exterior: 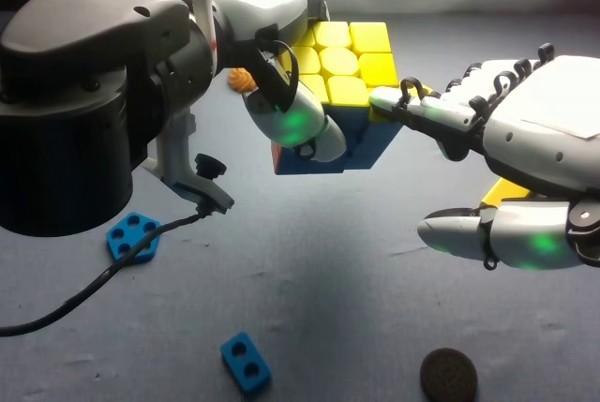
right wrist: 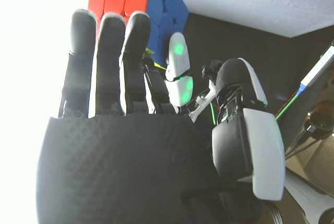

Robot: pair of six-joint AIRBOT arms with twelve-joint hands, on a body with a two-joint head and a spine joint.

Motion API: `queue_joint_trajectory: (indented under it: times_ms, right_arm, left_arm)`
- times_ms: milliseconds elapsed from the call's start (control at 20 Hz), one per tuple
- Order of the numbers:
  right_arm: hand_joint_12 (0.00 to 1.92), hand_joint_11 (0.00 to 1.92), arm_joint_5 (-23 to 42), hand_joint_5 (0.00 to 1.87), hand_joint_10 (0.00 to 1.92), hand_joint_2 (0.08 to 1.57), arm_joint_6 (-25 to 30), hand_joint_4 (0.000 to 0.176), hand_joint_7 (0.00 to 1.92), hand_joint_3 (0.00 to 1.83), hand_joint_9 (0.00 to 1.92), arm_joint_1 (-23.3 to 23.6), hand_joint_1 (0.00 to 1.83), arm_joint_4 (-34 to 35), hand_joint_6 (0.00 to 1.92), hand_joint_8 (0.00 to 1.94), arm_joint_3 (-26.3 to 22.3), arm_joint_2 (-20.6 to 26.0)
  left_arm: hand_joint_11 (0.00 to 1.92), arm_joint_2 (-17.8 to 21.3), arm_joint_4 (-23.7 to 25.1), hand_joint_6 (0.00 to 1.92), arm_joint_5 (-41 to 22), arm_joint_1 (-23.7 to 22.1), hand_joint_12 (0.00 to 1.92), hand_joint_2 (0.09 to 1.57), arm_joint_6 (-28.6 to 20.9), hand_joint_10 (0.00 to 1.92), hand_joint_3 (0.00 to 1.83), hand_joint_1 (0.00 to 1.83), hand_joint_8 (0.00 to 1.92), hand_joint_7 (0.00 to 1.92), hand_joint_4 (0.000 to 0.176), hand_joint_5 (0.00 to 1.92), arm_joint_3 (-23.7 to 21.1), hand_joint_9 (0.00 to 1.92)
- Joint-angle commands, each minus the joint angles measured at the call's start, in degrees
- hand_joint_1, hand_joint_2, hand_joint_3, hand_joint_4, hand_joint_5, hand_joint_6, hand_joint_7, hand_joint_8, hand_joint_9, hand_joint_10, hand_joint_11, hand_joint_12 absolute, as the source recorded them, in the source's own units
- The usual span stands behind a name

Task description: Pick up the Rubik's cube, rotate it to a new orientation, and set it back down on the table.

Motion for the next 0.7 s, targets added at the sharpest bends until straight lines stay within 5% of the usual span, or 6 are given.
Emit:
queue_joint_trajectory:
  times_ms: [0, 650]
  right_arm:
    - [1.92, 0.23, 3.4, 0.09, 1.88, 1.25, -0.3, 0.000, 0.28, 0.00, 0.28, -0.1, 0.12, -0.8, 0.01, 1.51, 0.0, -0.1]
    - [1.92, 0.22, 3.1, 0.08, 1.86, 1.26, -1.3, 0.000, 0.28, 0.00, 0.26, -1.1, 0.13, -0.8, 0.00, 1.50, 0.0, -0.5]
  left_arm:
    - [0.26, 0.4, 4.4, 1.59, 0.7, -1.3, 1.92, 1.41, -1.4, 1.92, 0.00, 1.04, 1.92, 0.50, 0.000, 0.47, 0.1, 0.23]
    - [0.24, 0.4, 4.6, 1.60, 0.6, -1.2, 1.92, 1.41, -1.4, 1.90, 0.00, 1.04, 1.92, 0.48, 0.000, 0.49, 0.2, 0.22]
